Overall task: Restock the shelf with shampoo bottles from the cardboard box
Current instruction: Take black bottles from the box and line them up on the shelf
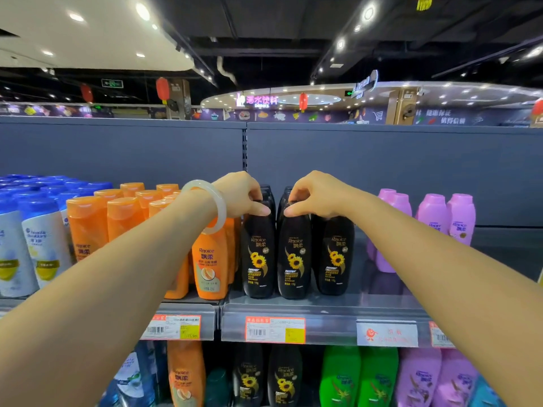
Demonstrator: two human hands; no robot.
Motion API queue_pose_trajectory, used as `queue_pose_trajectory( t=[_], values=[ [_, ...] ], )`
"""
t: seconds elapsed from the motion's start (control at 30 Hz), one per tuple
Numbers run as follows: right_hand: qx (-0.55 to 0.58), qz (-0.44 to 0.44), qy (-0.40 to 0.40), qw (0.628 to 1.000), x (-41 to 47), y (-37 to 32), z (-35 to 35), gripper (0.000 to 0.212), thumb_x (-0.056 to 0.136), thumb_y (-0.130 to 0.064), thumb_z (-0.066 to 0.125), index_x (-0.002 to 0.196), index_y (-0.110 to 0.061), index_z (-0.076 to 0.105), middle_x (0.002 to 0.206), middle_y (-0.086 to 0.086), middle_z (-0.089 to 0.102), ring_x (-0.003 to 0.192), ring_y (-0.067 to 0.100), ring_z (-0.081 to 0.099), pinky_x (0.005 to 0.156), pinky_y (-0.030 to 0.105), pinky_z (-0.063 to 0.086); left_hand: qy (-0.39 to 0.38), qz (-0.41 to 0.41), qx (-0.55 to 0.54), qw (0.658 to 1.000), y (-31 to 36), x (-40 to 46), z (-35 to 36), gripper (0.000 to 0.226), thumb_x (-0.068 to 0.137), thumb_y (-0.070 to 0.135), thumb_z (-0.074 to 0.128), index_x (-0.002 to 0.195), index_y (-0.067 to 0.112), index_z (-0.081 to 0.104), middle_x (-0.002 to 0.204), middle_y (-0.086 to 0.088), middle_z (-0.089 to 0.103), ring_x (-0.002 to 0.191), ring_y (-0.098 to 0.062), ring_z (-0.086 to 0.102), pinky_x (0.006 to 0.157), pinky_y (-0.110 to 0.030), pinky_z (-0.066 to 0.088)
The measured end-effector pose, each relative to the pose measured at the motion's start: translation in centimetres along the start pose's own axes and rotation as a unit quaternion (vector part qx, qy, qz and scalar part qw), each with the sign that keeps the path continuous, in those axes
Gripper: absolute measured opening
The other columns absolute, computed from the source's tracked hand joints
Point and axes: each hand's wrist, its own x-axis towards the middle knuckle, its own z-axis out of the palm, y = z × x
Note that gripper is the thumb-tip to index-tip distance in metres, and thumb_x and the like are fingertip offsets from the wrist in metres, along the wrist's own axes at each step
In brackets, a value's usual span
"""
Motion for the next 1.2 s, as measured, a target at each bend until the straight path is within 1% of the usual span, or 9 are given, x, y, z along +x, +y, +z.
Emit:
queue_pose_trajectory(
  t=[0.07,0.17,0.23,0.4,0.5,0.63,0.73,0.93,1.2],
  values=[
    [0.006,0.001,0.0,1.0,0.0,-0.1,0.0,0.035,0.083,-0.034,0.067,0.108,-0.011,0.064,0.107,0.003,0.064,0.079,0.011,0.055,0.056,0.017,0.039,-0.002,0.004,-0.003,1.0,0.0,-0.2,-0.1,0.039,0.087,0.037,0.058,0.116,0.011,0.06,0.11,-0.007,0.063,0.097,-0.019,0.058,0.08,-0.026,0.044],
    [0.0,0.003,0.0,1.0,0.1,-0.1,0.0,0.036,0.082,-0.035,0.067,0.109,-0.011,0.064,0.11,0.003,0.065,0.092,0.016,0.058,0.063,0.019,0.042,-0.006,0.006,-0.01,1.0,-0.2,-0.4,-0.2,0.039,0.087,0.037,0.058,0.116,0.01,0.06,0.111,-0.008,0.063,0.096,-0.019,0.058,0.08,-0.025,0.044],
    [-0.008,0.003,0.0,1.0,0.1,-0.2,0.0,0.035,0.082,-0.036,0.066,0.108,-0.012,0.064,0.109,0.003,0.065,0.092,0.015,0.057,0.063,0.018,0.042,-0.007,0.005,-0.015,1.0,-0.2,-0.4,-0.2,0.04,0.088,0.036,0.058,0.118,0.01,0.059,0.113,-0.008,0.063,0.1,-0.02,0.058,0.082,-0.025,0.044],
    [-0.016,0.012,-0.004,1.0,-0.4,-0.1,-0.2,0.044,0.082,-0.042,0.065,0.116,-0.014,0.061,0.104,-0.003,0.058,0.102,0.016,0.057,0.078,0.024,0.04,-0.026,0.019,-0.002,0.999,0.3,-0.7,-0.3,0.048,0.091,0.034,0.054,0.134,0.013,0.046,0.13,-0.007,0.055,0.118,-0.023,0.053,0.094,-0.029,0.042],
    [-0.045,0.031,-0.004,0.999,-1.0,0.2,-1.4,0.055,0.082,-0.053,0.058,0.124,-0.018,0.056,0.118,-0.001,0.059,0.108,0.017,0.056,0.086,0.028,0.043,-0.037,0.021,0.005,0.999,0.3,-0.7,-0.6,0.053,0.09,0.036,0.055,0.137,0.016,0.041,0.134,-0.006,0.053,0.121,-0.024,0.052,0.099,-0.033,0.042],
    [-0.055,0.079,0.015,0.995,-2.1,2.4,-3.6,0.042,0.081,-0.046,0.064,0.107,-0.013,0.066,0.104,0.001,0.065,0.097,0.019,0.059,0.086,0.031,0.046,-0.031,0.04,-0.028,0.998,0.7,-0.7,-0.8,0.056,0.086,0.041,0.058,0.136,0.018,0.044,0.132,-0.003,0.055,0.12,-0.022,0.053,0.101,-0.034,0.042],
    [-0.04,0.1,-0.025,0.994,-2.8,4.1,-3.6,0.036,0.078,-0.035,0.071,0.108,-0.016,0.064,0.097,-0.002,0.06,0.093,0.019,0.057,0.084,0.031,0.045,-0.035,0.062,-0.048,0.996,1.9,-0.7,-0.2,0.059,0.083,0.046,0.06,0.135,0.021,0.045,0.127,-0.002,0.058,0.117,-0.021,0.055,0.1,-0.033,0.043],
    [0.019,0.078,0.003,0.997,-2.9,4.8,-2.6,0.03,0.079,-0.024,0.072,0.105,-0.014,0.061,0.081,-0.004,0.055,0.068,0.009,0.052,0.078,0.031,0.046,-0.046,0.059,-0.046,0.996,3.1,0.2,1.7,0.054,0.088,0.043,0.056,0.136,0.023,0.044,0.124,-0.003,0.058,0.114,-0.02,0.054,0.086,-0.025,0.038],
    [0.068,0.067,-0.012,0.995,-3.6,4.6,-2.9,0.026,0.079,-0.021,0.072,0.102,-0.012,0.063,0.081,0.0,0.061,0.077,0.02,0.063,0.084,0.036,0.054,-0.043,0.062,-0.048,0.996,2.9,0.4,1.8,0.05,0.089,0.041,0.054,0.136,0.023,0.044,0.121,-0.005,0.06,0.1,-0.014,0.052,0.085,-0.025,0.038]
  ],
)
